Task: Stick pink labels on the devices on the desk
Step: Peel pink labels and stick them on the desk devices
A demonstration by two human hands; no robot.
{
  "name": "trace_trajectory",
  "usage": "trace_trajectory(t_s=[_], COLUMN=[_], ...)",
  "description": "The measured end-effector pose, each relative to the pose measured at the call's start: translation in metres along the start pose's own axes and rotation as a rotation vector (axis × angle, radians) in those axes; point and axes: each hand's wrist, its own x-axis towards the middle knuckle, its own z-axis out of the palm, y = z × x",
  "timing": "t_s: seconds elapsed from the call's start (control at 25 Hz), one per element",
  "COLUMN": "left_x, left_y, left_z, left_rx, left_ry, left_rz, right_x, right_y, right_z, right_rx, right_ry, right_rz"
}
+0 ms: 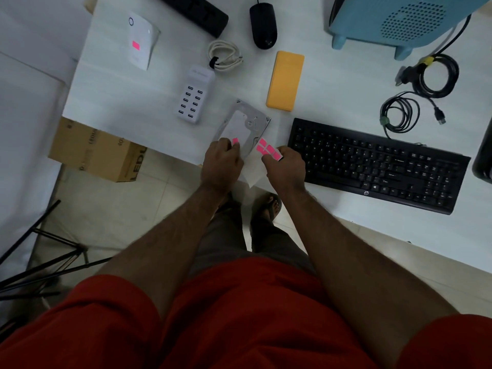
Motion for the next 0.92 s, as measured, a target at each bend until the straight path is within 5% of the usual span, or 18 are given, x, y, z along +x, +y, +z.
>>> trace_trajectory(t_s=[0.92], left_x=[-0.009], left_y=[0.005], left_z=[-0.019], left_rx=[0.087], left_ry=[-0.104], left_rz=[0.013], right_x=[0.001], right_y=[0.001], right_z=[0.005], right_rx=[0.036], right_ry=[-0.034], right_rz=[0.017])
